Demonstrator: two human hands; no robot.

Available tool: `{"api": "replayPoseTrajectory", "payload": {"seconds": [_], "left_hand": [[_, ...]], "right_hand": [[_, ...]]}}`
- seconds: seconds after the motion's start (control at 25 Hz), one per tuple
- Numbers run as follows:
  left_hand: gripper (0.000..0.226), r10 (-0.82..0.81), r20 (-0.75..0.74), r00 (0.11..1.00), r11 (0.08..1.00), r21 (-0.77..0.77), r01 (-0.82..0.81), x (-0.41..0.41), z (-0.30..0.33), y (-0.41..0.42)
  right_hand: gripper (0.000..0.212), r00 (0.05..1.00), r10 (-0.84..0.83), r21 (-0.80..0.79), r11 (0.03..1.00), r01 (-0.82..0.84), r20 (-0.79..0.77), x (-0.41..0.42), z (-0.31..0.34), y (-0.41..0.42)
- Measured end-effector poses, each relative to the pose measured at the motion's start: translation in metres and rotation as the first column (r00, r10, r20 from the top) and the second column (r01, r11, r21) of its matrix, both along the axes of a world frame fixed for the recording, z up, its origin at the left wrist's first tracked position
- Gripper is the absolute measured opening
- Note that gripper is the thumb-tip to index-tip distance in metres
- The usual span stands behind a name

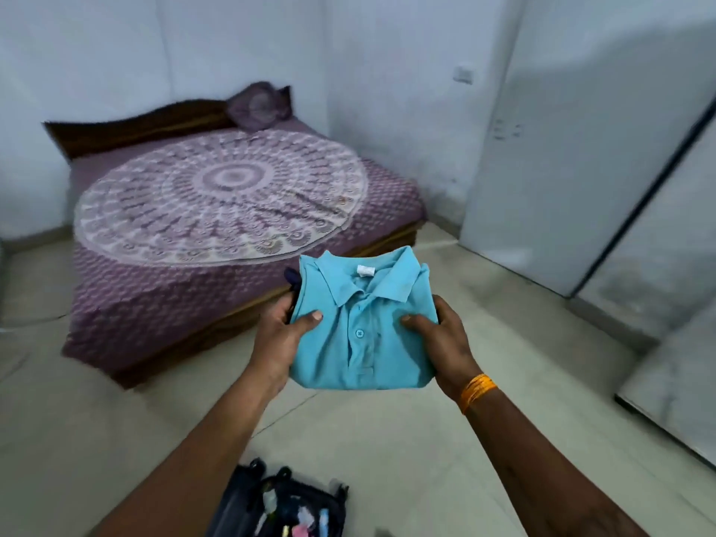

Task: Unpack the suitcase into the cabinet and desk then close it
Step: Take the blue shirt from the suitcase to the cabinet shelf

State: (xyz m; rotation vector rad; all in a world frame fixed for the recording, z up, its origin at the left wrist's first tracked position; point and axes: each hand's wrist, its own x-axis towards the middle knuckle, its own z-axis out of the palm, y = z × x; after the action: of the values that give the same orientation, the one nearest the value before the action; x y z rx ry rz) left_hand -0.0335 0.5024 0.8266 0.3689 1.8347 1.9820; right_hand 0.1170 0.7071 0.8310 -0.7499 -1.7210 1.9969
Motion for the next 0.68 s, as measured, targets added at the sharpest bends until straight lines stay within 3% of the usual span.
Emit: {"api": "replayPoseTrajectory", "payload": {"seconds": [0.16,0.36,0.68], "left_hand": [[0.039,-0.262,-0.021,0.965,0.963,0.059,0.263,0.059,0.018,0.105],[0.039,-0.519,-0.038,0.854,0.847,0.118,0.519,0.171,0.04,0.244],[0.039,-0.75,-0.089,0.656,0.638,0.163,0.752,0.379,0.065,0.447]], "right_hand": [[0.044,0.96,-0.277,0.01,0.961,0.278,-0.026,0.105,0.022,0.06],[0.034,0.812,-0.579,0.049,0.811,0.583,-0.074,0.254,0.046,0.135],[0.031,0.582,-0.803,0.122,0.569,0.813,-0.133,0.472,0.071,0.27]]}}
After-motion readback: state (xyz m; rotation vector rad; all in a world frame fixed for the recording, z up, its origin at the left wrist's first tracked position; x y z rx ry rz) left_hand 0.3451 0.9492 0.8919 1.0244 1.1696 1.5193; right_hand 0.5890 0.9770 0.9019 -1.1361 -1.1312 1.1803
